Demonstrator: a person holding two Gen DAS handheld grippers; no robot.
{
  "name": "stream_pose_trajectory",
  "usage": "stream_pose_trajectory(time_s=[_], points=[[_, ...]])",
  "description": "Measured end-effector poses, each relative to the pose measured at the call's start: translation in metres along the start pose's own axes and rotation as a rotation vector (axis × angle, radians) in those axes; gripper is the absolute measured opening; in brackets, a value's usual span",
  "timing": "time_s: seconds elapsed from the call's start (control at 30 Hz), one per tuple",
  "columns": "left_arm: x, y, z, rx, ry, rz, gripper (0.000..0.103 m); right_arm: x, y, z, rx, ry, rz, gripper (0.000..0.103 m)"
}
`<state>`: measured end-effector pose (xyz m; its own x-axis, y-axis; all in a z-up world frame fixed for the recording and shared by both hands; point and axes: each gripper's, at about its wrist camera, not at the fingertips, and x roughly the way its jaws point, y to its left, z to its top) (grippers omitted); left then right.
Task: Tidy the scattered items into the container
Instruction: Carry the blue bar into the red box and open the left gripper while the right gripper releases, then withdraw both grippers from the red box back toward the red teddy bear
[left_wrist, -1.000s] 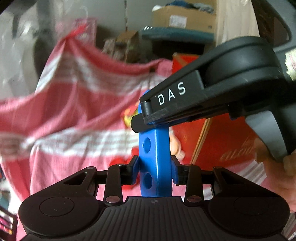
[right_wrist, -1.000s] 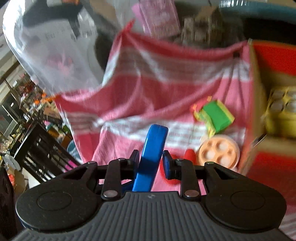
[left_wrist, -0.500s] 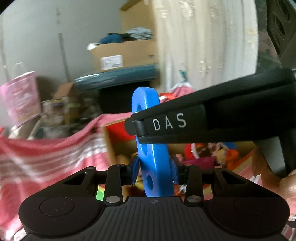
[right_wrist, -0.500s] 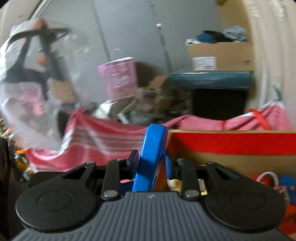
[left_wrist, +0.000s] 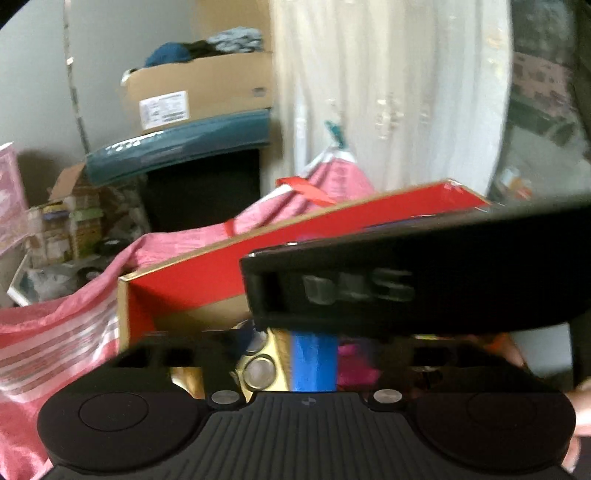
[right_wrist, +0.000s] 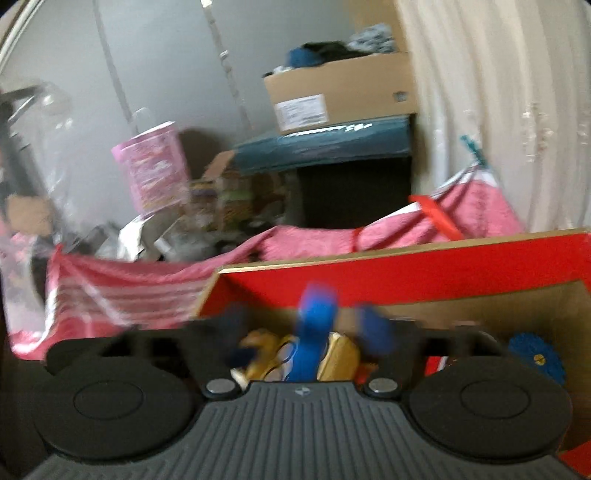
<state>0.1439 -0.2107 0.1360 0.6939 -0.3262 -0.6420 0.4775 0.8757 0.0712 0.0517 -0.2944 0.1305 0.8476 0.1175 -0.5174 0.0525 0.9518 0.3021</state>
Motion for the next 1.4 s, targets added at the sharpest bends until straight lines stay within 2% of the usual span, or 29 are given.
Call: stream_pose_trajectory(time_s=[0.03, 0.07, 0.33, 0.53, 0.67, 1.0, 1.2, 1.4], points=[[0.001, 0.003, -0.001, -0.004, -0.012, 0.033, 0.097, 0.0, -0.002, -0.001, -0.001, -0.018, -0.014, 0.09], [0.002, 0.005, -0.002, -0.007, -0.02, 0.042, 0.099, 0.001, -0.004, -0.001, -0.004, -0.02, -0.013, 0.089], [0.013, 0.023, -0.017, -0.007, 0.04, 0.079, 0.099, 0.019, -0.003, -0.014, 0.049, 0.05, 0.014, 0.089], [-0.014, 0.042, -0.027, 0.04, -0.001, 0.149, 0.099, 0.017, 0.021, -0.019, 0.049, 0.063, 0.05, 0.089], [-0.04, 0.069, -0.04, 0.023, -0.002, 0.215, 0.099, 0.011, 0.045, -0.024, 0.047, 0.052, 0.108, 0.09], [-0.087, 0.146, -0.107, -0.086, 0.08, 0.376, 0.099, 0.004, 0.125, -0.047, -0.038, 0.077, 0.237, 0.09], [-0.097, 0.177, -0.157, -0.134, 0.154, 0.404, 0.099, 0.001, 0.173, -0.077, -0.147, 0.095, 0.29, 0.09], [-0.086, 0.199, -0.201, -0.15, 0.238, 0.405, 0.099, 0.015, 0.195, -0.124, -0.188, 0.183, 0.288, 0.09]])
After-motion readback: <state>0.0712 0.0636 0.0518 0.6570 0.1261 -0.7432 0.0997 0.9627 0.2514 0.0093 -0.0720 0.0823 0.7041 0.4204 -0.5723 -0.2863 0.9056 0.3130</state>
